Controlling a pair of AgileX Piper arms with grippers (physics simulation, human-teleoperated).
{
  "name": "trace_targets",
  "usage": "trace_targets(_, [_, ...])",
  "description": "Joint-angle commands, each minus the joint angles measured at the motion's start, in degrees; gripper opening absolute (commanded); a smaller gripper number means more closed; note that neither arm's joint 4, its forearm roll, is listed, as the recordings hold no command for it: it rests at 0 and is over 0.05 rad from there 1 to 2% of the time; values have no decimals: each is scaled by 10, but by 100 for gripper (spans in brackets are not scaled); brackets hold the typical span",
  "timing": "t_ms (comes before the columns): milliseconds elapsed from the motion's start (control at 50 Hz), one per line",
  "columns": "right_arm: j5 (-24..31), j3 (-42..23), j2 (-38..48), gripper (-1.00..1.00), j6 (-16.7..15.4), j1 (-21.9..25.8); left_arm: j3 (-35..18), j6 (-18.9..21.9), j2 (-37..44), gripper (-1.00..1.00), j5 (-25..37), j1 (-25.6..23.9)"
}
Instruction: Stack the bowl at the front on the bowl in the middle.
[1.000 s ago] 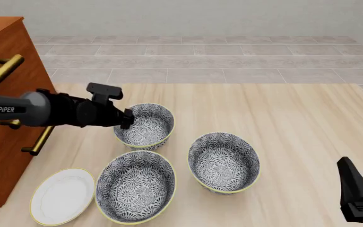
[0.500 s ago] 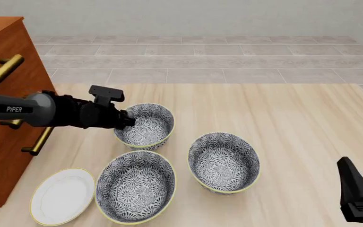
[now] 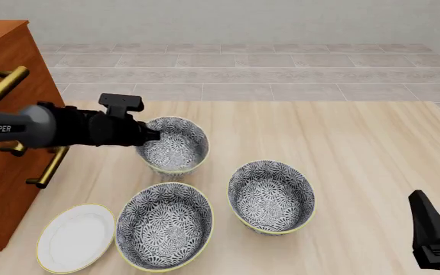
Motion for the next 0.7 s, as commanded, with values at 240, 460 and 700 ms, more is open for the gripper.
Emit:
trace_targets(240, [0,0,0,100,0,0,-34,-23,-73,-100,44,-12])
trace_targets(460, [0,0,0,100,0,0,-43,-29,-104,-100,62,-25])
trace_targets(700, [0,0,0,100,0,0,-54,-49,-124,-100,72,-41])
